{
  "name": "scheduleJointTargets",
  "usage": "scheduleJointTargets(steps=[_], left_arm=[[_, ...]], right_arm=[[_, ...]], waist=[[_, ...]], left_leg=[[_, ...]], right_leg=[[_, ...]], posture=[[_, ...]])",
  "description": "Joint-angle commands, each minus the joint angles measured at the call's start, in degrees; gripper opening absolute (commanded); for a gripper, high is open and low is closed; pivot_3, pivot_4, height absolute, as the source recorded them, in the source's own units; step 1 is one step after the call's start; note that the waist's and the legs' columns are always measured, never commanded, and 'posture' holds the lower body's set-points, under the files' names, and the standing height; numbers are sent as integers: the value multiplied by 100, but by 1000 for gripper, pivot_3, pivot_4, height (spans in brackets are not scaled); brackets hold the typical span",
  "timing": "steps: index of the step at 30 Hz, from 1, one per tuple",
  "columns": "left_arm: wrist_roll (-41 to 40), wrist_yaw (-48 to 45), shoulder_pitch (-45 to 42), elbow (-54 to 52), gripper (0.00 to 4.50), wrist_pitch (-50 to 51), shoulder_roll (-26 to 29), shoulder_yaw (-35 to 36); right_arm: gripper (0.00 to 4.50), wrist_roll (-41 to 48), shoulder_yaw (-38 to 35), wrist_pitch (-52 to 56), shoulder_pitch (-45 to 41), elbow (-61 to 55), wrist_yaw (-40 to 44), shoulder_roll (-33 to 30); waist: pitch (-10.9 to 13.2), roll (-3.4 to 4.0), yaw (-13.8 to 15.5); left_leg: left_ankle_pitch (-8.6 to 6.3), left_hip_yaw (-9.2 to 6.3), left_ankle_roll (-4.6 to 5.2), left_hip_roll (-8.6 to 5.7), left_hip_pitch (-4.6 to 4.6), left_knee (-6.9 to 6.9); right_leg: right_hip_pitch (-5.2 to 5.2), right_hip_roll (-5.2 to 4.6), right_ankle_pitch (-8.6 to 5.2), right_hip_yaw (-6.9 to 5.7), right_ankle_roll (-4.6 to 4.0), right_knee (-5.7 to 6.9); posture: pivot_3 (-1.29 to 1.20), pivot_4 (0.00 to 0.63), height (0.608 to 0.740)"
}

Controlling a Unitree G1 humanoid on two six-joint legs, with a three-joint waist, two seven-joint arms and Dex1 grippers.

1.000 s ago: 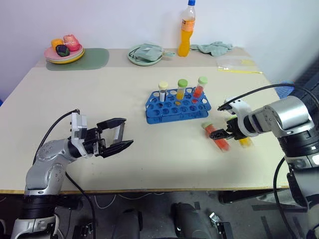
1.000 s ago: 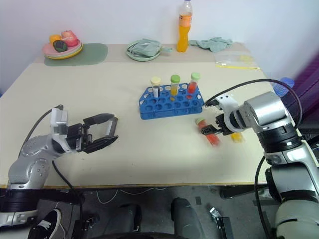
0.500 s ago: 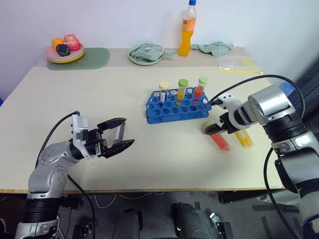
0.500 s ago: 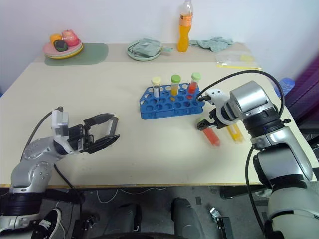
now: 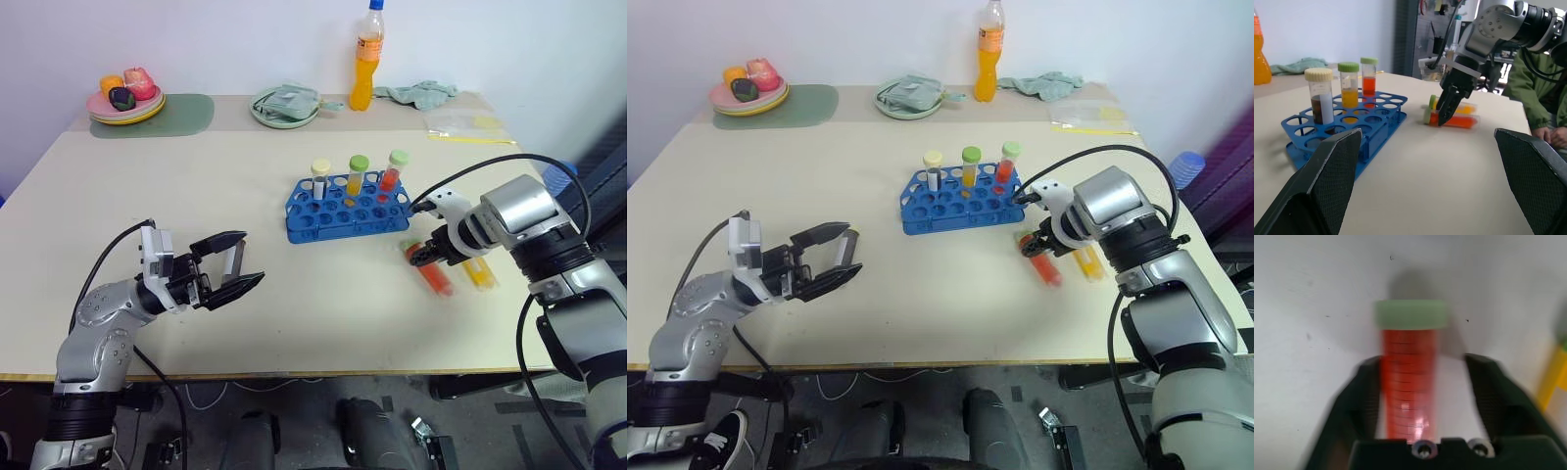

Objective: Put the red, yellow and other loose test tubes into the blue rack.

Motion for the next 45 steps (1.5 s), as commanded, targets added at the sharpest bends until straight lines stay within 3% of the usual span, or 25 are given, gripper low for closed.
scheduleJointTargets(steps=[1, 9, 12, 17, 21, 24, 32, 37, 45], left_arm=[[-1, 6, -9, -171, 4500, -99, 0, 31], [18, -17, -114, -57, 4500, -134, 27, 22], [32, -13, -174, 7, 4500, -166, 35, 52], [75, -17, -316, 131, 4500, -216, 41, 68], [68, 9, -483, 263, 4500, -222, 15, 92], [94, -23, -640, 378, 4500, -258, 13, 47], [116, -126, -1053, 818, 4500, -219, 65, 46], [114, -40, -1173, 569, 4500, -41, 135, -16], [88, 123, -1138, 291, 4500, 194, 201, 43]], right_arm=[[805, -18, -82, 78, 44, -168, 23, 28], [781, 940, -426, 547, 65, -1469, 839, -355], [781, 1118, -1203, -326, 587, -2184, 927, -405], [781, 1207, -2896, -1937, 1619, -2917, 309, 284], [781, 1117, -3315, -2974, 2206, -3159, 51, 691], [781, 893, -3702, -4059, 2452, -3005, -692, 1419], [781, 412, -4049, -7103, 2512, -1706, -1487, 2933], [781, -6, -3876, -8322, 2482, -680, -1465, 3076], [781, -43, -3979, -8966, 2392, 83, -1587, 3049]], waist=[[-1, -1, 1], [1, 2, 6], [0, 0, 18], [-2, -3, 24], [-2, -3, 17], [-4, -6, -5], [-3, -3, 1], [-2, -2, 3], [-2, -1, -7]], left_leg=[[0, 0, 0, 0, 0, 1], [0, -2, 0, 0, -4, 0], [0, -5, 0, 0, -8, 3], [0, -8, 0, -1, -16, 9], [0, -7, 0, -1, -16, 11], [0, -7, 0, 0, -14, 12], [1, -5, 0, 0, -9, 9], [1, -4, -1, -1, -10, 9], [1, -5, -2, 0, -3, 5]], right_leg=[[0, 0, 0, 0, 0, 0], [-2, 0, 0, -1, 0, -1], [-3, 0, 0, -4, 1, -2], [-1, 0, 1, -7, 3, -6], [-2, 1, 1, -6, 4, -2], [-2, 3, 2, -5, 4, 2], [-2, 2, 2, -4, 3, 5], [-2, -3, 3, -4, 3, 7], [-2, -3, 4, -4, 1, 13]], posture=[[0, 150, 740], [0, 150, 740], [0, 150, 740], [0, 150, 740], [0, 150, 740], [0, 150, 740], [0, 150, 740], [0, 150, 740], [0, 150, 740]])
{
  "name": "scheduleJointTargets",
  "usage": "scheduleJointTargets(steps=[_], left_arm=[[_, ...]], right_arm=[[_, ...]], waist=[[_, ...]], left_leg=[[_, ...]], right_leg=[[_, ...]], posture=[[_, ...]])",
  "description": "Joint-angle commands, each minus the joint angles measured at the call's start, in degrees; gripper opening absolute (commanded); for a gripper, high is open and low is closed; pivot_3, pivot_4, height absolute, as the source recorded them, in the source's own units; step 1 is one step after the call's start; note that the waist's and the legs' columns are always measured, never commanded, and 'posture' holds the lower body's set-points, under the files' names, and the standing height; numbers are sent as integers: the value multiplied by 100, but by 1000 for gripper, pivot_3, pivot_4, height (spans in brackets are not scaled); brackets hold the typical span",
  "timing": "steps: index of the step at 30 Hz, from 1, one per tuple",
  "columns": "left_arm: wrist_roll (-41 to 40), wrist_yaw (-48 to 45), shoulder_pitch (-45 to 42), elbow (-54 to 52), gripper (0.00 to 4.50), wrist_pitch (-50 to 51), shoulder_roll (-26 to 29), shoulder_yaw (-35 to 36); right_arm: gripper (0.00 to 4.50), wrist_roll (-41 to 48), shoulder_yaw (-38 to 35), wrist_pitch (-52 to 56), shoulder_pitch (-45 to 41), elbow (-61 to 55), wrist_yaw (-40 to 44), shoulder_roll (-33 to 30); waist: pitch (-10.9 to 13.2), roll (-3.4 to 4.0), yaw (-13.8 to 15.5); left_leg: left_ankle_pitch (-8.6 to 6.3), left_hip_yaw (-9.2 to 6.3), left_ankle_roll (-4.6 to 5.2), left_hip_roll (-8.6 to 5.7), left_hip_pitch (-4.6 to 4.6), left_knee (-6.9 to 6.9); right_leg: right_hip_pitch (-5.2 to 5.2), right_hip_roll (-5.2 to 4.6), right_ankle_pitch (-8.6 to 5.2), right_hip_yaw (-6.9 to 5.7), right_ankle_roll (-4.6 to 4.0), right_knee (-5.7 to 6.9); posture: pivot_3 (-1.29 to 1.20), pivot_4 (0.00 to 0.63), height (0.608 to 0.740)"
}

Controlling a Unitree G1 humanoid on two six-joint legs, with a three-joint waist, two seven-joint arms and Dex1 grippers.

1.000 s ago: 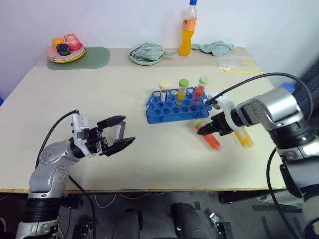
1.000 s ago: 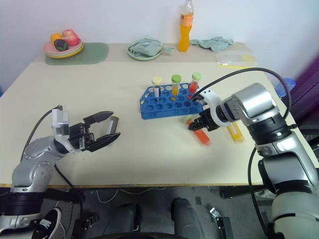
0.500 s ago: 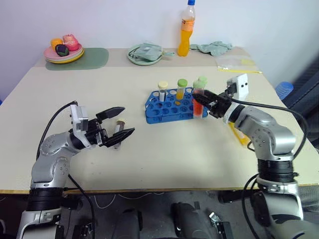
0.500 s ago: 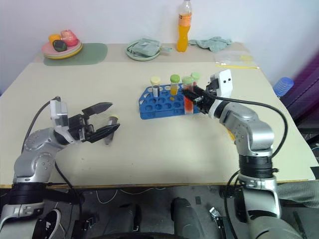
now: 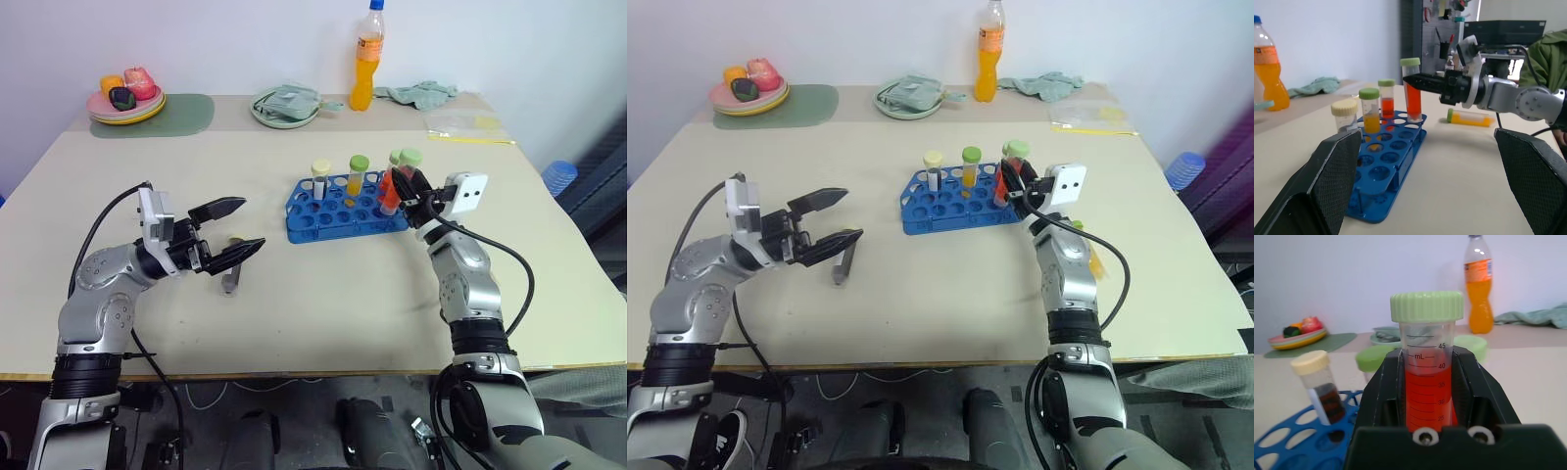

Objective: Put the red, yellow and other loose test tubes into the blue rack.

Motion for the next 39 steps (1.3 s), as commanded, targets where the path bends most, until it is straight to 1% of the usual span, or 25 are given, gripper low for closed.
scheduleJointTargets(steps=[1, 6, 13, 20, 28, 39], left_arm=[[-53, 40, -30, -175, 4500, -4, 54, 90], [-29, 64, -24, -170, 4500, -34, 16, 56], [-26, 44, -84, -131, 4500, -4, 37, 29], [-23, 57, -170, -116, 4500, 38, 43, 11], [-3, -7, -170, -37, 4500, -22, 46, 21], [47, -203, -30, 178, 4500, -271, 16, 103]], right_arm=[[781, 21, -115, -264, -201, 142, -99, -37], [781, 13, -101, -445, -274, 428, -136, -18], [781, 24, -167, -594, -257, 725, -147, -186], [781, 86, -151, -409, -70, 394, -168, -185], [781, 28, 57, -335, 53, 70, -187, -52], [781, -109, 200, -429, -98, 279, -194, 6]], waist=[[0, 0, -3], [0, 0, 0], [-1, 0, 6], [-1, 0, 3], [0, 0, -9], [0, 1, -12]], left_leg=[[0, 0, 0, 0, 1, 0], [0, 1, 0, 0, 3, 0], [0, 1, 0, 0, 8, 0], [0, 1, 0, 0, 13, 0], [0, 3, 0, 0, 34, -7], [0, 4, 0, 1, 57, -13]], right_leg=[[0, 0, 0, 0, 0, 1], [2, 1, 1, 1, -1, 1], [9, 0, 1, 1, -1, 1], [13, 0, 1, 1, -1, 1], [30, 1, 0, 3, -2, 1], [52, 2, -1, 4, -3, -2]], posture=[[0, 150, 740], [0, 150, 740], [0, 150, 740], [0, 150, 740], [0, 150, 740], [0, 150, 740]])
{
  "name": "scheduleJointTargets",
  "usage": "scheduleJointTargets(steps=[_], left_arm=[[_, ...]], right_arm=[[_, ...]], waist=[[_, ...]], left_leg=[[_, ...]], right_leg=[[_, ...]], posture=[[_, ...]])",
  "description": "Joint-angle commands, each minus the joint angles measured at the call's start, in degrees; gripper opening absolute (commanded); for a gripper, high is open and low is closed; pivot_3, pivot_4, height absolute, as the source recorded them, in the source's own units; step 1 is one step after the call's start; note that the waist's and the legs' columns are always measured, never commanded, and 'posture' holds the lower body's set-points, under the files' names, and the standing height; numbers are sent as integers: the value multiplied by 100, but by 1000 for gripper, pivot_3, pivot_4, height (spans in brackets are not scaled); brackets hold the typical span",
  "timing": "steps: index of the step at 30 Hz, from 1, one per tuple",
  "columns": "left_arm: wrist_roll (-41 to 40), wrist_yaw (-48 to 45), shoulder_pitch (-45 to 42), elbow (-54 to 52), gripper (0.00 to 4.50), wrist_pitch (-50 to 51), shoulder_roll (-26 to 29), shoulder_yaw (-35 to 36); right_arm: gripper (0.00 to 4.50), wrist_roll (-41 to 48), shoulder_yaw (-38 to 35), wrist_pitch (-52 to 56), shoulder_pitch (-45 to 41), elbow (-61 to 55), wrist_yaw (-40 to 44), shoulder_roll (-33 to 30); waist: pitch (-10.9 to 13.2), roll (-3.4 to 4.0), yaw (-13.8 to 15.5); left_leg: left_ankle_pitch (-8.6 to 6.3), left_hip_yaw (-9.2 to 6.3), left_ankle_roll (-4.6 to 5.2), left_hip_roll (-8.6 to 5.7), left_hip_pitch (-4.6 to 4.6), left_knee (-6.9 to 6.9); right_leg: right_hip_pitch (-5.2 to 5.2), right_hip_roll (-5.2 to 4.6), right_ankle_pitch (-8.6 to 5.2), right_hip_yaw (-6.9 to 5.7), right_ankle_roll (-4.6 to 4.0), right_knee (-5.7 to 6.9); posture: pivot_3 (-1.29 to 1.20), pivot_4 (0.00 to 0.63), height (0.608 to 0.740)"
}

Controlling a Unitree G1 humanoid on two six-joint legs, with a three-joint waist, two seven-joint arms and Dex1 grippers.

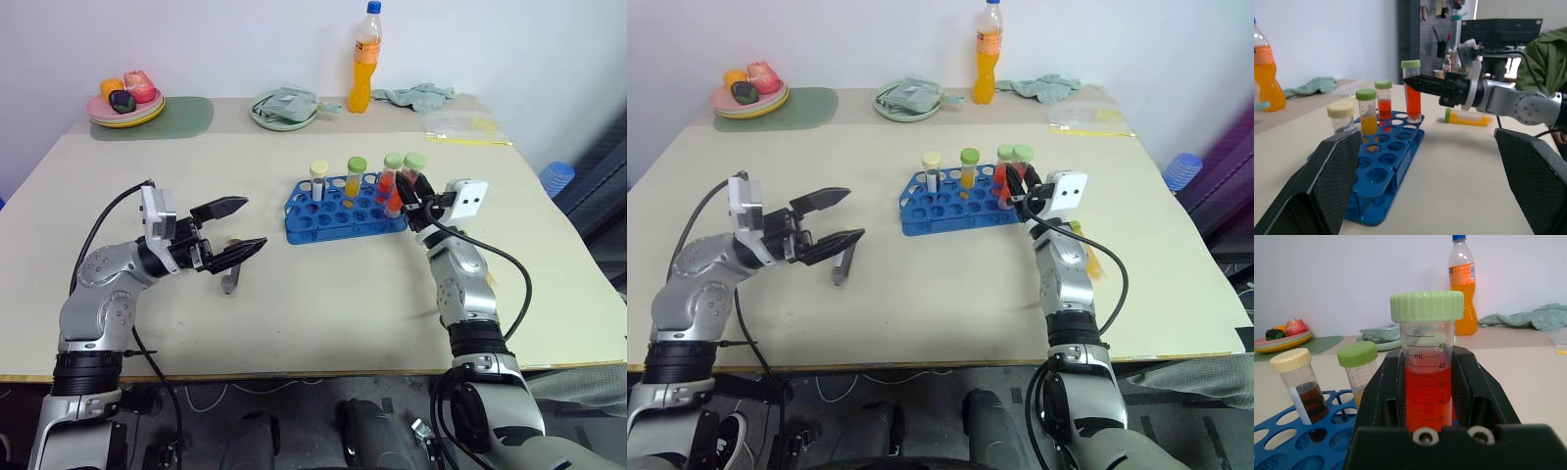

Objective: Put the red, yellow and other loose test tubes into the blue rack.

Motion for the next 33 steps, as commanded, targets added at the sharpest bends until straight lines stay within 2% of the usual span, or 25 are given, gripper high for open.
scheduleJointTargets(steps=[1, 10, 22, 33], left_arm=[[-17, -95, 20, 31, 4500, -185, 19, 133], [-4, -262, 26, 292, 4500, -376, 43, 160], [-45, -143, -35, 102, 4500, -235, 44, 97], [-20, -207, -80, 224, 4500, -271, 39, 109]], right_arm=[[781, -60, 33, -92, -126, 98, 14, 16], [781, -163, -19, -287, -290, 504, 36, -169], [781, -95, -27, -157, 91, 78, 158, -255], [781, -106, -18, -174, -93, 208, 116, -206]], waist=[[0, 0, 0], [0, 0, 6], [0, 0, 12], [0, 0, 12]], left_leg=[[0, 0, 0, 0, 0, 0], [0, 0, 0, 0, 2, 0], [0, -2, 0, 0, 4, 1], [0, -2, 0, 0, 6, 1]], right_leg=[[0, 0, 0, 0, 0, 0], [4, 0, 0, 0, 0, -2], [9, -2, 0, -1, 0, -3], [9, 0, 0, -1, 0, -3]], posture=[[0, 150, 740], [0, 150, 740], [0, 150, 740], [0, 150, 740]])
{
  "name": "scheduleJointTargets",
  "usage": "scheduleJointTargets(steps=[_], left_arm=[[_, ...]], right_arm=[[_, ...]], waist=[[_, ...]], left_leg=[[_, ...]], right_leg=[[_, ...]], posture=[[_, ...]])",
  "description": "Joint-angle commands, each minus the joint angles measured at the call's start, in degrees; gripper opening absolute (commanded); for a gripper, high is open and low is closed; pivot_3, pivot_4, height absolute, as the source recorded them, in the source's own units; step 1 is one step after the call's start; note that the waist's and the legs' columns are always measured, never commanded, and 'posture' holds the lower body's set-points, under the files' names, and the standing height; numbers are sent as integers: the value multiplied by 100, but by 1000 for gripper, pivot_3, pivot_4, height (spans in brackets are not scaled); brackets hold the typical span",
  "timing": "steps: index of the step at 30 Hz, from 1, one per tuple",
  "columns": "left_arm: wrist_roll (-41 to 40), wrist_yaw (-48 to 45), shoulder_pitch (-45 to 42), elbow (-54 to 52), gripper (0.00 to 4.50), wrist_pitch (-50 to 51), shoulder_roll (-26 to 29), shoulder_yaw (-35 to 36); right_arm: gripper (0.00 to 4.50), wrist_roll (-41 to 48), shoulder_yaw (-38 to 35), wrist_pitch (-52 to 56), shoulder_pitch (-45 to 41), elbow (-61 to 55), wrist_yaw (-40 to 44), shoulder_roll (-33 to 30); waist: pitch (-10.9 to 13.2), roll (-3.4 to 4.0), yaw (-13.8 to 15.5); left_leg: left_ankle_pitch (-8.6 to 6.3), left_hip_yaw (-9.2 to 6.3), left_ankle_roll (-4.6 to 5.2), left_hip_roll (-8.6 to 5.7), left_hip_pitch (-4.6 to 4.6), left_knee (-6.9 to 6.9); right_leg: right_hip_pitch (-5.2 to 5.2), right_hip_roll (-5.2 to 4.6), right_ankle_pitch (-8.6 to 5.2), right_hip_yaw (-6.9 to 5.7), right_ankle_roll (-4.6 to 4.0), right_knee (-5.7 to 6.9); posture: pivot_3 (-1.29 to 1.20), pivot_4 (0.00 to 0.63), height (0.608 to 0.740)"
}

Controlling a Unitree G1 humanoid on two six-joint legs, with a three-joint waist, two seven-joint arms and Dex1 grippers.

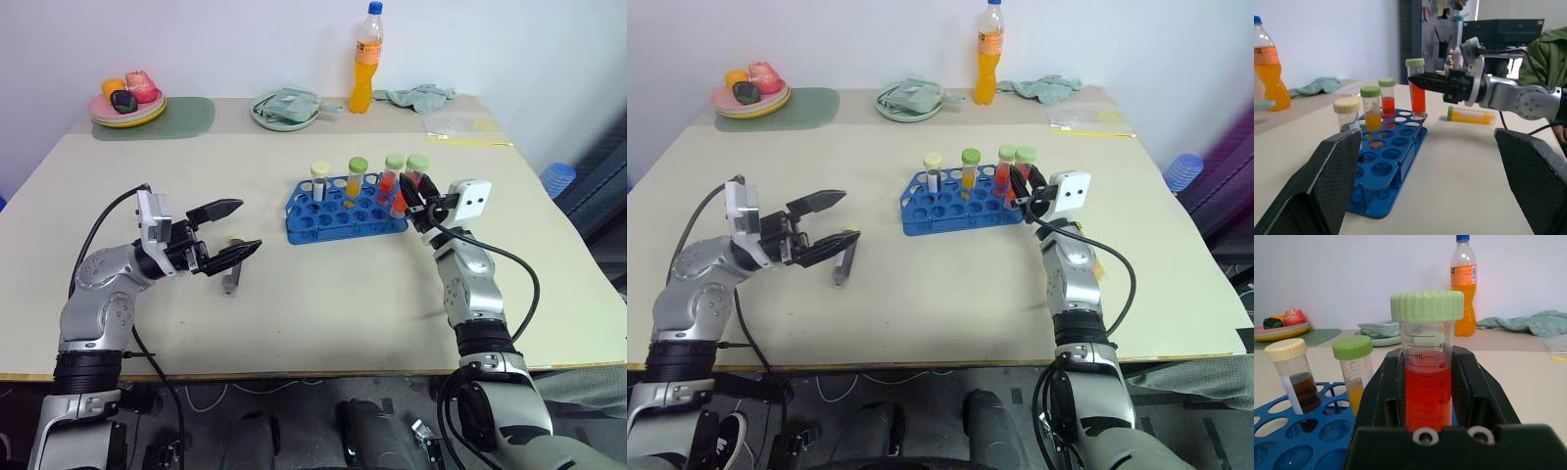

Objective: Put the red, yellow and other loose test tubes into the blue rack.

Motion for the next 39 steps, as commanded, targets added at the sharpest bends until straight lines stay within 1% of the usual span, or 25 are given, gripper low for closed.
scheduleJointTargets(steps=[1, 16, 18, 21, 23, 25, 26, 29, 32, 35, 36, 39], left_arm=[[-26, -20, -37, -89, 4500, -48, 36, 86], [-32, -107, 113, -1, 4500, -197, 47, 156], [-29, -67, 95, -51, 4500, -170, 44, 139], [-27, -8, 57, -108, 4500, -126, 43, 112], [-34, 22, 28, -125, 4500, -100, 46, 100], [-35, 35, 7, -119, 4500, -91, 46, 89], [-31, 32, 0, -112, 4500, -94, 44, 82], [-33, 31, -12, -107, 4500, -89, 29, 80], [-27, 0, 33, -87, 4500, -126, 11, 80], [-14, -54, 103, -43, 4500, -194, -13, 85], [-11, -60, 113, -36, 4500, -206, -21, 84], [0, -77, 141, -39, 4500, -248, -68, 39]], right_arm=[[781, -7, 19, 2, -87, 18, -6, 43], [781, -119, -12, -237, -360, 616, 77, -81], [781, -28, -25, -207, -344, 587, 197, -41], [2320, 211, -115, -73, -254, 438, 357, 25], [3146, 144, -77, -108, -229, 394, 329, 1], [4099, 115, -64, -94, -192, 307, 287, -26], [4472, 144, -61, -59, -150, 218, 330, -44], [4472, 162, -43, 132, 20, -187, 395, -180], [4472, 287, 43, 738, 366, -964, 672, -506], [4472, 962, 28, 2026, 1064, -2386, 1310, -1207], [4472, 1143, 5, 2347, 1216, -2696, 1419, -1378], [4472, 1376, -116, 3411, 1587, -3351, 1411, -2034]], waist=[[0, 0, 0], [3, 4, -5], [3, 4, -5], [3, 4, -9], [3, 4, -10], [3, 4, -6], [3, 4, -5], [3, 5, 3], [4, 6, 19], [4, 6, 36], [4, 7, 34], [5, 7, 4]], left_leg=[[0, 0, 0, 0, 0, 0], [0, 1, 0, 0, -2, -1], [0, 1, 0, 0, -2, -1], [0, 0, 0, 0, -2, -2], [0, 0, 0, 1, -1, -3], [0, 0, 0, 1, -1, -3], [0, 0, 0, 1, -2, -2], [0, 0, 0, 1, -2, -2], [0, 0, 0, -1, -5, -2], [0, -2, 0, -1, -6, -3], [-1, -3, 1, -1, -6, -3], [-1, 0, 1, 0, -2, -2]], right_leg=[[0, 0, 0, 0, 0, 0], [-1, 0, 0, 0, 0, -3], [-1, 0, 0, 0, 0, -3], [-1, 0, 0, 0, 0, -2], [-2, 0, 0, 0, 0, -2], [-2, 0, 0, 0, 0, -2], [-2, 0, 0, 0, 0, -2], [-2, 0, 0, 0, 0, -2], [-1, -4, 0, 0, 1, -4], [-1, -5, -1, -2, 1, -6], [-1, -3, -2, -2, 1, -6], [1, -1, -2, 0, 1, -6]], posture=[[0, 150, 740], [0, 150, 740], [0, 150, 740], [0, 150, 740], [0, 150, 740], [0, 150, 740], [0, 150, 740], [0, 150, 740], [0, 150, 740], [0, 150, 740], [0, 150, 740], [0, 150, 740]])
